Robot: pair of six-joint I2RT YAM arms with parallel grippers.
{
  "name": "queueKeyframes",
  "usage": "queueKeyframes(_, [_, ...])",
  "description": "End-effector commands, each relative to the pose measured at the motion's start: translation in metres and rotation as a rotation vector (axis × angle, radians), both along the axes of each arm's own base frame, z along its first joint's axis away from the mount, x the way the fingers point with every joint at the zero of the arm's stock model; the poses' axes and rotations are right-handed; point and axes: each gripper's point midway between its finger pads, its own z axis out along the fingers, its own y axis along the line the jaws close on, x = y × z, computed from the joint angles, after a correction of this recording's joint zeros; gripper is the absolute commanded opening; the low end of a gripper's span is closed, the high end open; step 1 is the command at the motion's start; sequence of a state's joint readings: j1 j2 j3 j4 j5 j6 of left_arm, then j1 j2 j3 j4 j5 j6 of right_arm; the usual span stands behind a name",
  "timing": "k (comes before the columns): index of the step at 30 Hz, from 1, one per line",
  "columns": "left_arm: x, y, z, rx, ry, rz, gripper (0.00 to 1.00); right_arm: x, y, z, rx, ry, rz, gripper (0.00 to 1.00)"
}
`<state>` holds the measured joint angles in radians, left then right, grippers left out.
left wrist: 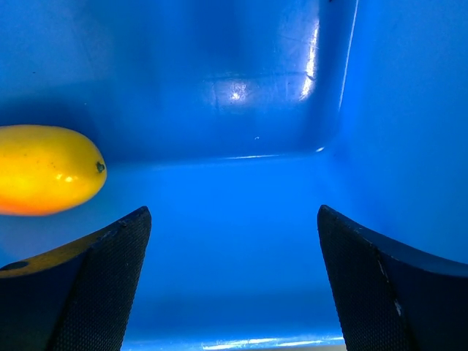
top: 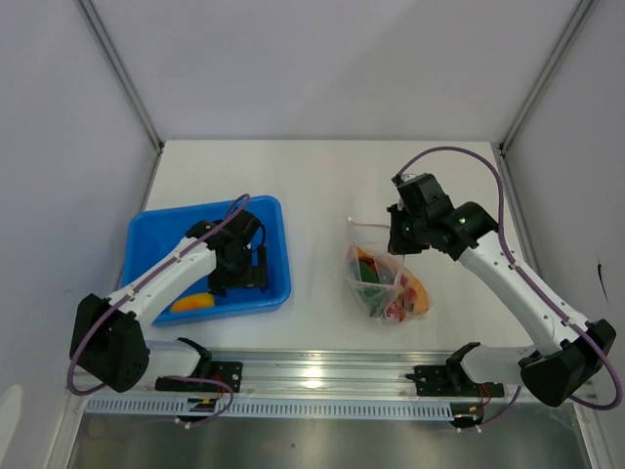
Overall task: Place the food in the zip-top bag and seal the zipper
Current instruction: Pick up the fake fruit from the bin.
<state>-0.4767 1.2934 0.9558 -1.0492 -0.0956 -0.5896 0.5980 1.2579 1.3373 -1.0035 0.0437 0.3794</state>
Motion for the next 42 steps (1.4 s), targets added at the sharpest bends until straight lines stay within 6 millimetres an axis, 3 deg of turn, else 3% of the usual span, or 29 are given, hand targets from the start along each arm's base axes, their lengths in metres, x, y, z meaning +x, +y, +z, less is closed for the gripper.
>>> queueKeyframes(1, [0.010,-0.005,0.010,-0.032,-0.037,-0.019,0.96,0.002,0.004,0.007,0.028,-0.033,0.028,0.00])
queueKeyframes(7, [0.002,0.024,0.009,0.047,0.057,0.120,1.00,0.004,0.005,0.003,0.034,-0.025,0.036,0.00])
queueKeyframes(15, [0.005,0.029,0.024,-0.048,0.127,0.446,1.00,0.002,0.008,-0.012,0.027,0.015,0.070,0.00])
queueKeyframes(22, [0.001,0.056,0.026,-0.005,0.152,0.692,0.99,-0.004,0.011,-0.026,0.034,0.054,0.117,0.00])
queueKeyframes(25, [-0.015,0.073,0.012,0.022,0.178,0.805,1.00,-0.002,0.009,-0.028,0.026,0.048,0.129,0.00])
queueKeyframes(32, [-0.020,0.112,-0.009,0.151,0.162,0.914,0.99,-0.001,0.004,-0.030,0.012,0.026,0.132,0.00])
queueKeyframes(42, [-0.019,0.111,-0.057,0.184,0.265,0.945,0.93,-0.002,-0.009,-0.035,-0.047,0.027,0.111,0.00])
